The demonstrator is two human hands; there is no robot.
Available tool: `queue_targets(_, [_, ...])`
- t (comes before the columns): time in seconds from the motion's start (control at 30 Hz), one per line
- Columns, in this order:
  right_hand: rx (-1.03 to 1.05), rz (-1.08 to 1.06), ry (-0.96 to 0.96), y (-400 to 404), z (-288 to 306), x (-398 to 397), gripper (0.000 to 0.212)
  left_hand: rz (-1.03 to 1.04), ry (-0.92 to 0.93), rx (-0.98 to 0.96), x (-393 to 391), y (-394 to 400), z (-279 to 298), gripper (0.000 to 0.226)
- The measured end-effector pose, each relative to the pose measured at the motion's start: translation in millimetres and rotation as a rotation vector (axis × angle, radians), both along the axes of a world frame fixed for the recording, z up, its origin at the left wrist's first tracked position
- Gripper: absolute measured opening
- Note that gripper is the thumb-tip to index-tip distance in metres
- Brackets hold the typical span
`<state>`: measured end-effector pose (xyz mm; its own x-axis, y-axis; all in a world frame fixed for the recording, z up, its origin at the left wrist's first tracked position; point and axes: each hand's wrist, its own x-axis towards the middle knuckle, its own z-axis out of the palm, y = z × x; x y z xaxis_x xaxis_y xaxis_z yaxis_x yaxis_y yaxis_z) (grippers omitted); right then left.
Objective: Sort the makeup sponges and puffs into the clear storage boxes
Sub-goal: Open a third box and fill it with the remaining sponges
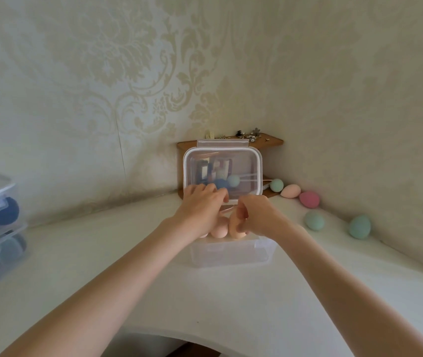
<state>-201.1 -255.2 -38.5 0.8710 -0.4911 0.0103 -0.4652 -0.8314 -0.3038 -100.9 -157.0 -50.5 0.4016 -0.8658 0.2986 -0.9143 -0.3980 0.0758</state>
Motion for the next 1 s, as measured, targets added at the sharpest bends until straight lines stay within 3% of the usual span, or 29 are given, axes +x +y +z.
queue_targets(0.13, [-0.043,0.061,0.073,0.8,7.4,-3.6,0.009,-0.085,0.064,0.088,-10.8,-17.9,1.4,0.061])
queue_targets(0.2, [-0.014,0.043,0.056,-1.6,14.6,-9.0,0.015,-0.074,0.093,0.102,-9.9,-24.0,2.3,0.055])
queue_targets(0.27, [0.036,-0.073,-0.102,-13.9,23.6,-15.8,0.02,-0.09,0.136,0.097,-8.1,-24.8,4.9,0.045])
queue_targets(0.37, [-0.121,-0.365,-0.273,-48.3,31.2,-26.9,0.027,-0.124,0.155,0.092,-8.4,-23.1,7.7,0.04])
queue_targets(0.53, [-0.208,-0.509,0.142,-83.2,-10.6,-44.5,0.04,-0.106,0.141,0.107,-10.0,-23.3,6.9,0.039])
queue_targets(0.7, [-0.2,-0.551,-0.046,-98.6,4.7,-42.9,0.029,-0.113,0.152,0.12,-8.9,-23.7,9.0,0.038])
queue_targets(0.83, [-0.026,-0.436,0.196,-94.1,-5.9,-46.2,0.043,-0.106,0.149,0.122,-9.7,-24.9,8.8,0.038])
queue_targets(1.0, [-0.033,-0.426,0.161,-89.8,-17.1,-46.6,0.036,-0.104,0.151,0.129,-9.1,-26.0,8.3,0.035])
